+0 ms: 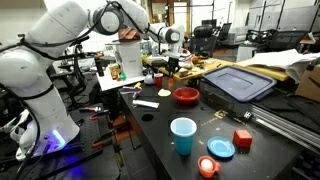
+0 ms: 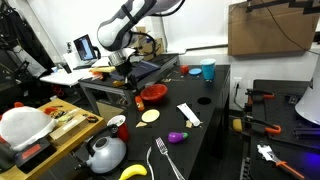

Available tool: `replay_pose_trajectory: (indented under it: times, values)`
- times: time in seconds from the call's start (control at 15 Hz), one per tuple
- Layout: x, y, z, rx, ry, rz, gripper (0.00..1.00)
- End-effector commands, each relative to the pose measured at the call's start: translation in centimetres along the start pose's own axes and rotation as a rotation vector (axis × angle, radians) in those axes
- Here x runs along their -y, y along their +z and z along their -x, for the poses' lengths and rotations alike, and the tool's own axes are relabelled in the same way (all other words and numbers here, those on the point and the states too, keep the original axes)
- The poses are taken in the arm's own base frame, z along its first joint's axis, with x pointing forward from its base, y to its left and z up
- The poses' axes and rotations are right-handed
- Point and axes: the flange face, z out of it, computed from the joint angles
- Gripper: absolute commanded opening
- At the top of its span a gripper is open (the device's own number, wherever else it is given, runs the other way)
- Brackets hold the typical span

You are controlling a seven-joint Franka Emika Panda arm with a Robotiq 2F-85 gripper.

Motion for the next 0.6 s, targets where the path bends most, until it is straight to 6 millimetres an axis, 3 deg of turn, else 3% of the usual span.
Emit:
replay_pose_trajectory:
  times: [0.0, 0.27, 0.53]
  values:
    - [-2.7, -5.4, 4.2, 0.019, 0.013, -0.014, 0.05]
    - [-7.5, -9.6, 8.3, 0.012, 0.123, -0.025, 0.05]
    - [-12.6, -11.1, 12.3, -0.004, 0.250, -0.027, 0.05]
